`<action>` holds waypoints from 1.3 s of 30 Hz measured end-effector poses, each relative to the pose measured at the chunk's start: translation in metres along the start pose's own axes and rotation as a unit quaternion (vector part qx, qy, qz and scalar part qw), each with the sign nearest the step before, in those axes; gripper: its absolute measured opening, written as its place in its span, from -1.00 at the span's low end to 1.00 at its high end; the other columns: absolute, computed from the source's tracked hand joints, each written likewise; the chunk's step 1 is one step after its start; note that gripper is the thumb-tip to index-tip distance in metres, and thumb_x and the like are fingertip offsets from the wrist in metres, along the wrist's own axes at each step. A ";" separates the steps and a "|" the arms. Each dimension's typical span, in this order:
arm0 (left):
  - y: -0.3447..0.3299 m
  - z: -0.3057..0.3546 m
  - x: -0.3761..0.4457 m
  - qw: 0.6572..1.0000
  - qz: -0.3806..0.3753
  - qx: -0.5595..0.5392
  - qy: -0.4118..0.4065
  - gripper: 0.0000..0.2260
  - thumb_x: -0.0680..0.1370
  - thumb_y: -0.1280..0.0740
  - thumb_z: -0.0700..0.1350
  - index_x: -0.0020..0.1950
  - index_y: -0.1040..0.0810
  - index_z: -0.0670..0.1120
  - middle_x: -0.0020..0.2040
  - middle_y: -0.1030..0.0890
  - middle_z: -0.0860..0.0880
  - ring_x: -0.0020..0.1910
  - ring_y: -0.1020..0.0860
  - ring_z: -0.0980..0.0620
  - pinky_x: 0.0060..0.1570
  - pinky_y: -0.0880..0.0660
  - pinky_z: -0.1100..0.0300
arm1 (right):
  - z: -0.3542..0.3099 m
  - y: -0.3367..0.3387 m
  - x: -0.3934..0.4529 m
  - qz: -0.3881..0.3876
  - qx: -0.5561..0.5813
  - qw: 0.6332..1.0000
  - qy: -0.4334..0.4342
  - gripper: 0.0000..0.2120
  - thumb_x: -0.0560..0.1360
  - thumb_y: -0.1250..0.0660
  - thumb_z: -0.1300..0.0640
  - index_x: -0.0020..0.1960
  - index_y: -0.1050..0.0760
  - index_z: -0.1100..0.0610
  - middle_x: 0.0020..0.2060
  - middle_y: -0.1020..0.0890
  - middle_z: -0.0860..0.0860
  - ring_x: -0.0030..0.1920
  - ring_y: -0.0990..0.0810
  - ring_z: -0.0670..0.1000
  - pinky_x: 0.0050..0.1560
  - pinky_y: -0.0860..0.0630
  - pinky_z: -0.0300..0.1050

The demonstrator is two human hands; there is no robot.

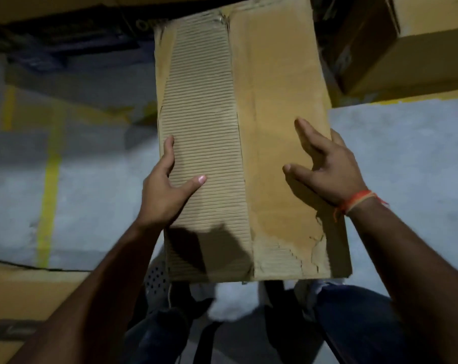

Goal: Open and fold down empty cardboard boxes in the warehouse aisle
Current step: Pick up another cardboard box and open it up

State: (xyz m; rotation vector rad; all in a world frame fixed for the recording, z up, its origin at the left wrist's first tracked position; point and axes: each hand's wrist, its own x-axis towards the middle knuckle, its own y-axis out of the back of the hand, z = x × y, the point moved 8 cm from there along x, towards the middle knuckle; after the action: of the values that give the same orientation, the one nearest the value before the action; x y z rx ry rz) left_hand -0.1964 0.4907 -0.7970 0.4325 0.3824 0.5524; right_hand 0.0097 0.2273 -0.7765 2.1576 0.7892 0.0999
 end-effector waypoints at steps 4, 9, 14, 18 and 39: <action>0.019 -0.009 -0.022 0.999 0.041 0.004 -0.001 -0.06 0.45 -0.57 0.09 0.66 -0.04 0.18 0.50 -0.30 0.33 0.46 -0.35 0.31 0.48 -0.32 0.19 | -0.019 -0.003 0.004 -0.017 0.009 0.999 0.031 -0.17 0.41 -0.52 -0.11 0.53 -0.15 -0.39 0.56 -0.29 0.00 0.59 -0.13 0.12 0.54 -0.13 0.01; 0.056 0.017 -0.041 0.996 0.060 0.064 -0.011 -0.06 0.40 -0.59 0.14 0.64 -0.12 0.20 0.49 -0.45 0.10 0.42 -0.45 0.15 0.43 -0.38 0.15 | -0.031 0.000 -0.021 -0.035 0.037 0.998 0.032 -0.14 0.28 -0.46 -0.33 0.51 -0.17 -0.41 0.54 -0.32 -0.01 0.56 -0.22 0.08 0.53 -0.24 0.14; 0.047 0.010 -0.094 0.996 0.055 0.064 0.006 -0.06 0.40 -0.59 0.15 0.64 -0.13 0.19 0.48 -0.45 0.11 0.38 -0.46 0.13 0.39 -0.39 0.17 | -0.026 -0.010 -0.065 -0.069 0.033 0.997 0.008 -0.15 0.37 -0.52 -0.22 0.55 -0.17 -0.34 0.50 -0.27 0.12 0.50 -0.29 0.18 0.49 -0.21 -0.05; 0.018 0.002 -0.111 0.998 0.034 0.054 0.000 -0.13 0.46 -0.51 0.17 0.65 -0.11 0.18 0.55 -0.37 0.06 0.46 -0.42 0.06 0.44 -0.38 0.11 | -0.006 -0.030 -0.082 -0.052 -0.050 0.996 -0.059 -0.19 0.45 -0.38 -0.35 0.58 -0.06 -0.32 0.53 -0.11 0.17 0.47 -0.27 0.33 0.50 -0.28 0.14; 0.003 0.108 -0.081 0.985 0.032 0.166 -0.032 -0.12 0.42 -0.48 0.18 0.62 -0.05 0.32 0.68 -0.04 0.00 0.60 -0.21 -0.01 0.52 -0.23 0.01 | 0.032 -0.083 -0.036 -0.143 0.150 0.966 -0.156 -0.03 0.31 -0.28 -0.59 0.59 -0.10 -0.23 0.58 -0.23 0.02 0.58 -0.13 0.17 0.56 -0.13 0.21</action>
State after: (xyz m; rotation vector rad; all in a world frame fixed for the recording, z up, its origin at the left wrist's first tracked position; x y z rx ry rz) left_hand -0.2122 0.4151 -0.6862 0.7833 0.4004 0.5367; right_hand -0.0508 0.2243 -0.8507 2.2311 0.9650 -0.5285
